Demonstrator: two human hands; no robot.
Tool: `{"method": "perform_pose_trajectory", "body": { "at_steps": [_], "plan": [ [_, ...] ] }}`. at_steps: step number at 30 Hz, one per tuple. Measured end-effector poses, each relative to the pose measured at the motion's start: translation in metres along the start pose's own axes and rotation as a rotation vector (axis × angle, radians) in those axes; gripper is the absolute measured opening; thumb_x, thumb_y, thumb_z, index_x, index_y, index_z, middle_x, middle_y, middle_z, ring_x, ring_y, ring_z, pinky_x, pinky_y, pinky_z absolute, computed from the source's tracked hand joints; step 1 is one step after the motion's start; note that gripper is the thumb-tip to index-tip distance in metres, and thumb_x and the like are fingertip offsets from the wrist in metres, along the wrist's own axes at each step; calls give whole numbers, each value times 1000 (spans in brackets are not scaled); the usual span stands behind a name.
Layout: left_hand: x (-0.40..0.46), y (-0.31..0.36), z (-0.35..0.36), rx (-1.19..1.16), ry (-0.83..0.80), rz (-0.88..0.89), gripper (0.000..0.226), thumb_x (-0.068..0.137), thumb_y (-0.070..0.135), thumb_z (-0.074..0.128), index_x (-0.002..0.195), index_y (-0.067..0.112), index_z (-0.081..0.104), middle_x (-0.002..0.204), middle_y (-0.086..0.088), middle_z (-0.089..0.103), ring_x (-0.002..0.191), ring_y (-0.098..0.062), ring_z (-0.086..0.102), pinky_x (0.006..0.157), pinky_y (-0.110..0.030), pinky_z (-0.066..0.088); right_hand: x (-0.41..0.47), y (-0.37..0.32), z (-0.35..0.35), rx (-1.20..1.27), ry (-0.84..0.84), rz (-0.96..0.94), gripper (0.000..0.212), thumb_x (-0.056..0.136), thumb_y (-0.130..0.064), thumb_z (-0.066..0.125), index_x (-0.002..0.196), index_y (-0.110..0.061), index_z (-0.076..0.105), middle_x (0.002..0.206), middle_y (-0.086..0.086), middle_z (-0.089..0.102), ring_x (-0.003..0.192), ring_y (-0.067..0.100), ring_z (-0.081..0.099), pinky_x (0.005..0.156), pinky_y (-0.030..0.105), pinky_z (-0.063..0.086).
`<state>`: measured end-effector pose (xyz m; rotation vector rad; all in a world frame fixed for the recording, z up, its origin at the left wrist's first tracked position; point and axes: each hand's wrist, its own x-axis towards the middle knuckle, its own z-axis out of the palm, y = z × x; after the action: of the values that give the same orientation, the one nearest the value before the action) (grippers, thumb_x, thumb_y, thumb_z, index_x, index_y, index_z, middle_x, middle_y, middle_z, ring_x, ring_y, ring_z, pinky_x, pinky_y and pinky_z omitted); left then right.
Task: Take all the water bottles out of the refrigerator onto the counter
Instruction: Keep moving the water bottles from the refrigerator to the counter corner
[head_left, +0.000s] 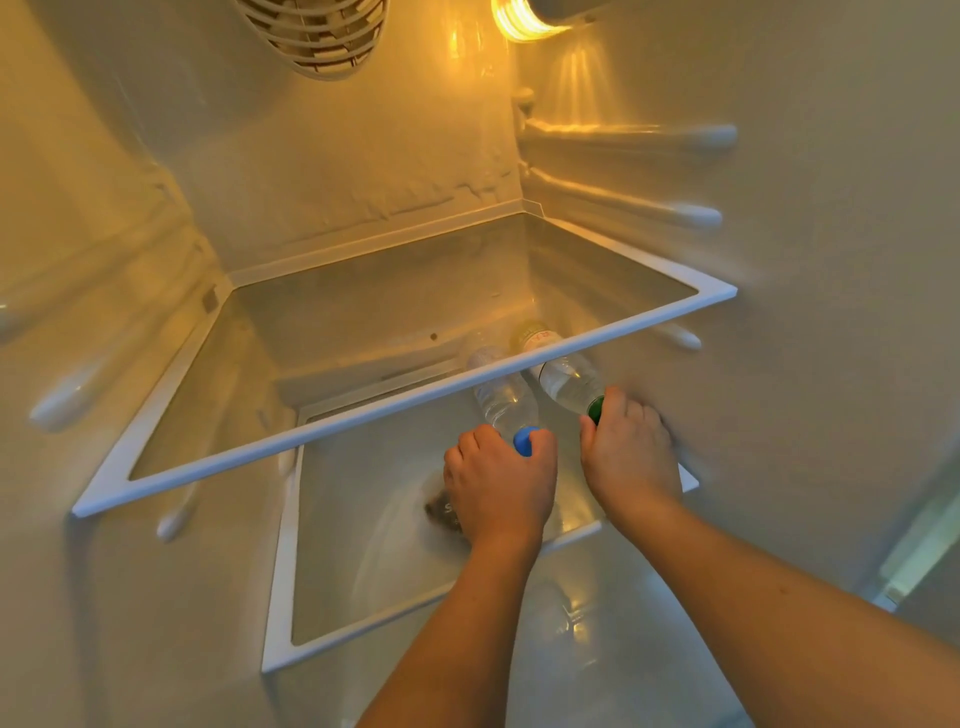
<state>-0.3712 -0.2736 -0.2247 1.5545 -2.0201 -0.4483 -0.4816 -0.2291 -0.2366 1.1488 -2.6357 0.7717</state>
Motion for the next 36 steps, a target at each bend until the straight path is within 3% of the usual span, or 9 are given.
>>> {"method": "perform_pose_trajectory", "body": {
  "at_steps": [4,13,18,25,31,36],
  "plan": [
    [1,-2,1,11,61,-42,38,88,44,37,96,13,57,98,-1,56,95,-21,46,89,-36,44,2,-6,-4,-129,-29,-32,32,99,-37,40,114,-10,45,112,10,60,105,27,52,88,35,41],
    [4,-3,3,70,71,-69,51,91,57,40,105,12,59,103,-3,57,96,-19,47,89,-33,43,5,-7,-5,-219,-37,-54,40,98,-49,36,108,-13,49,107,8,63,101,25,55,83,34,45],
    [3,-3,3,95,67,-61,54,93,58,37,107,11,61,104,-3,57,98,-19,48,88,-33,43,4,-9,-4,-149,8,-27,42,101,-45,31,109,-9,50,104,10,63,98,27,55,81,37,44],
    [5,-4,3,88,71,-66,51,92,57,39,99,12,63,99,-3,56,97,-21,48,90,-36,45,6,-5,-5,-105,-17,-46,53,99,-48,36,139,-12,36,115,6,63,106,25,52,87,36,44],
    [6,-4,2,31,52,-89,48,91,57,41,97,14,62,100,-2,55,98,-21,47,90,-39,46,6,-3,-7,-25,-9,-49,45,99,-38,43,135,-12,42,114,7,63,103,26,56,84,37,45],
    [-8,-12,-18,-67,-10,-93,41,92,49,46,101,12,61,105,-3,56,101,-21,46,87,-35,45,-6,-7,-18,186,-18,-17,40,96,-29,49,132,-13,44,117,10,57,99,30,58,77,41,49]
  ]
}}
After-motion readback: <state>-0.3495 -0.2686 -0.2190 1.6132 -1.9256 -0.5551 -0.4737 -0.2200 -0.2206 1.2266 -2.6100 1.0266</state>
